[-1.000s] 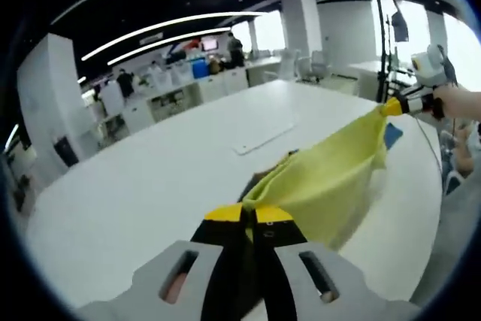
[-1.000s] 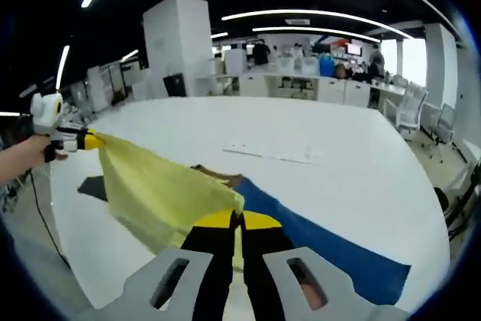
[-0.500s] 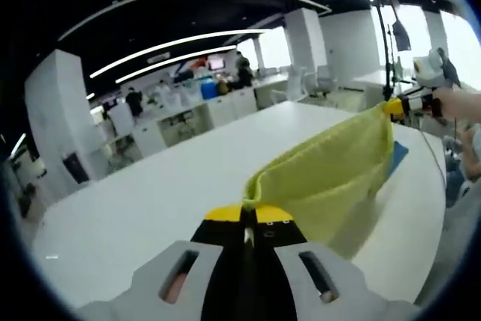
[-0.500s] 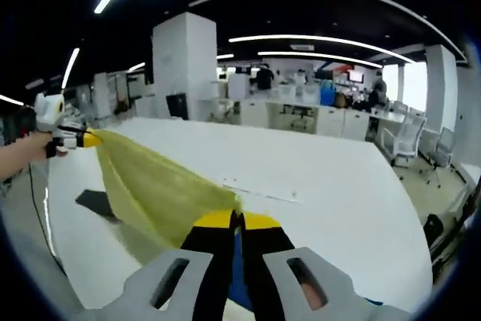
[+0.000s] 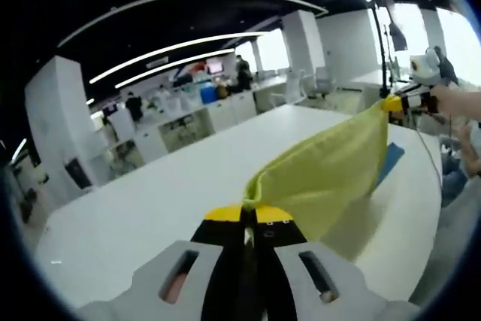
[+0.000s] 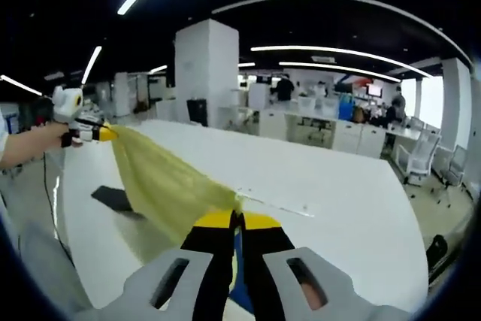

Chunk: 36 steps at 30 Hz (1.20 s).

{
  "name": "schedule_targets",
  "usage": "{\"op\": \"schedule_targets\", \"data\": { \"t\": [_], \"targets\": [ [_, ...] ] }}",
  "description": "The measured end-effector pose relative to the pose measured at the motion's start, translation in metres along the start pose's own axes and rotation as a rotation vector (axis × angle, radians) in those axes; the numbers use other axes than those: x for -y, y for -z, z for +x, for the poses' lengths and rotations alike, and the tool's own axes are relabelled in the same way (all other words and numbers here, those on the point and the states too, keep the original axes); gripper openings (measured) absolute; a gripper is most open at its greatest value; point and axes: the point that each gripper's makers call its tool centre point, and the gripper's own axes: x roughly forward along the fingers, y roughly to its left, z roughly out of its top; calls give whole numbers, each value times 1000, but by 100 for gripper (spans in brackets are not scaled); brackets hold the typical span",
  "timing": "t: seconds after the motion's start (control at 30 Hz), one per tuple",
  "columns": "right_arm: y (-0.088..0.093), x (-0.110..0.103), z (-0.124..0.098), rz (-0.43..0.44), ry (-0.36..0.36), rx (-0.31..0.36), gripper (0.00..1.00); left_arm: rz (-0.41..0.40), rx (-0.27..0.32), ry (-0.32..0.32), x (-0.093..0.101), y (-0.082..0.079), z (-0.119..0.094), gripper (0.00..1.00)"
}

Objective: Fold the garment on the visible template until the final outline fits inside the template.

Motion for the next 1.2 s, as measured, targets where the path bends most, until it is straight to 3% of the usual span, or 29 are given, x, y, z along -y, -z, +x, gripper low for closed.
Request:
{"op": "schedule_targets", "data": {
  "t": [0.17, 0.37, 0.53, 0.77, 0.97, 1.2],
  "targets": [
    [14, -15, -12, -16, -65, -27, 3, -1, -22, 15, 10, 12, -13, 0],
    [36, -32, -29, -24, -133, -81, 3, -10, -65, 63, 34, 37, -35, 0],
    [65, -53, -45, -50, -209, -152, 3, -21, -123, 109, 56, 65, -54, 0],
    [101, -79, -64, -63, -280, -223, 3, -18, -169, 138, 81, 90, -74, 0],
    [136, -95, -79, -158, -312, -333, 3, -13, -227, 164, 101, 119, -85, 0],
    [162, -113, -86, -194, -340, -379, 3, 2, -287, 195, 117, 152, -94, 0]
  ]
}}
